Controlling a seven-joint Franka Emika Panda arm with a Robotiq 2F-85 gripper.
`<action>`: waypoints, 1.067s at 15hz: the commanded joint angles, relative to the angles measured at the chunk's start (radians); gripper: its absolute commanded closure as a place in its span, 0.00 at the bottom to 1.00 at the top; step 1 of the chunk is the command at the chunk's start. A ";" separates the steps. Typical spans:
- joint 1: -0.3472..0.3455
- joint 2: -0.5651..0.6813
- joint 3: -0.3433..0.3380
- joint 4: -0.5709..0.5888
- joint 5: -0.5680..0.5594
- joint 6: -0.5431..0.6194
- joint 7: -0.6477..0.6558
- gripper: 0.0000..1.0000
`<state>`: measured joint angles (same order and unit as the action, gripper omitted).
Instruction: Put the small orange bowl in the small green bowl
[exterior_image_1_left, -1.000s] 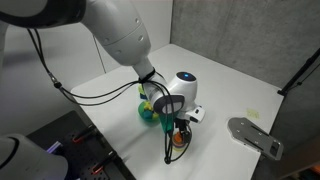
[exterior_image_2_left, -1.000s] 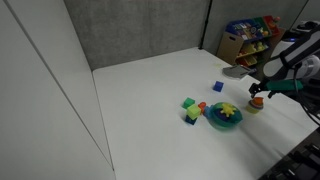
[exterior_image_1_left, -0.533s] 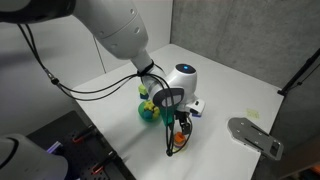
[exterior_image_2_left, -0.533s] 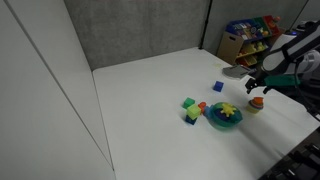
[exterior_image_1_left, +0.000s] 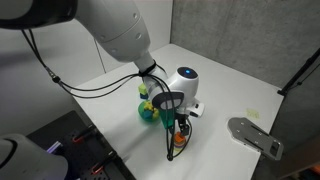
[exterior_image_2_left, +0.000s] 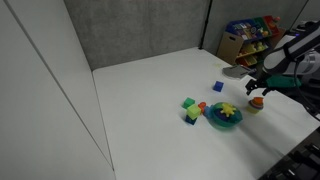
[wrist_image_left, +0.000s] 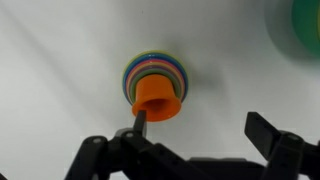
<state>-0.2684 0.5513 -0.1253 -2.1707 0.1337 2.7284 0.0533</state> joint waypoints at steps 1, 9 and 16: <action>-0.040 -0.007 0.037 -0.016 0.038 0.023 -0.066 0.00; -0.071 0.025 0.068 0.002 0.053 0.048 -0.114 0.00; -0.093 0.041 0.094 0.002 0.057 0.081 -0.127 0.00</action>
<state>-0.3345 0.5871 -0.0550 -2.1729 0.1604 2.7934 -0.0282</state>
